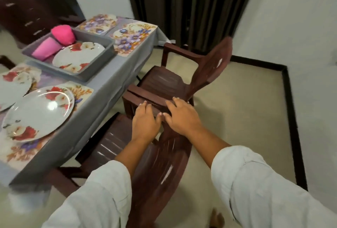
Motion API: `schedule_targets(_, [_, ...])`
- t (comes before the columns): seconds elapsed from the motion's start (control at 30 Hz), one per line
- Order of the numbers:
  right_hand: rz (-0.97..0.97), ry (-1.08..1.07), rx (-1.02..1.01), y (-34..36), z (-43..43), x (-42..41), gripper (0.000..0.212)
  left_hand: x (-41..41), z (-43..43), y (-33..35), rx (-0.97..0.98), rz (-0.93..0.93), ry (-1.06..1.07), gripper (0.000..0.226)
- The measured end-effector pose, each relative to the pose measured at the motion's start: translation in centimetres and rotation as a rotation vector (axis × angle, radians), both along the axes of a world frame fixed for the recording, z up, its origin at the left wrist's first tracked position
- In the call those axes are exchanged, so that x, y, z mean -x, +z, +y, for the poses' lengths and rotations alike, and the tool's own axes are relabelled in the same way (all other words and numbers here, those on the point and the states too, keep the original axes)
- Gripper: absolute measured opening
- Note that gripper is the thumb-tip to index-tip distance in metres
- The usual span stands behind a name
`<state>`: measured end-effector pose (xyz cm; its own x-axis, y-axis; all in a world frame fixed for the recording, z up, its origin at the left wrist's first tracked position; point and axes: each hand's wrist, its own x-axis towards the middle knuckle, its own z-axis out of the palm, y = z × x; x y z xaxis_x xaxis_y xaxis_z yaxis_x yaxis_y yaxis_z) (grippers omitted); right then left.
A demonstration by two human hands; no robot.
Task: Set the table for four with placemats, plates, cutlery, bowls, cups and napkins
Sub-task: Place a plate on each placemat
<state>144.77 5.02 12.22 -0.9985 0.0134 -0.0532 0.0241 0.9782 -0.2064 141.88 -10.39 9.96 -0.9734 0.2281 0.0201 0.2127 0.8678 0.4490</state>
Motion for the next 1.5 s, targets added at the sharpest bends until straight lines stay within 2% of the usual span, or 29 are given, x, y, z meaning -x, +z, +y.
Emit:
schedule_targets(0.13, [0.002,0.142,0.001,1.4,5.8,0.1,0.063,-1.4,4.8,1.3,0.023,-0.006,0.139,0.062])
schedule_targets(0.27, [0.016,0.200,0.025,2.8,9.2,1.4,0.063,-1.5,7.6,2.4,0.031,0.012,0.192,0.062])
schedule_targets(0.47, [0.067,0.273,0.050,4.3,15.3,6.5,0.063,2.8,13.7,3.1,0.039,0.075,0.267,0.059])
schedule_targets(0.6, [0.058,0.343,0.024,3.3,21.2,15.4,0.063,11.3,20.6,1.6,-0.007,0.106,0.318,0.059])
schedule_targets(0.73, [0.029,0.363,-0.017,2.7,25.0,21.1,0.063,17.0,24.6,0.9,-0.018,0.066,0.357,0.057])
schedule_targets(0.8, [-0.019,0.392,-0.041,2.9,28.8,26.6,0.063,22.3,27.9,0.5,-0.042,0.034,0.395,0.058])
schedule_targets(1.0, [0.005,0.372,-0.072,3.8,35.2,36.5,0.060,30.0,32.5,-0.1,-0.006,-0.009,0.420,0.061])
schedule_targets(1.2, [-0.060,0.430,-0.054,1.6,39.9,46.1,0.060,37.5,38.4,-1.0,-0.008,-0.002,0.474,0.061])
schedule_targets(1.5, [-0.115,0.700,-0.057,-1.4,48.7,61.4,0.058,49.8,48.6,-2.8,0.037,-0.097,0.691,0.063])
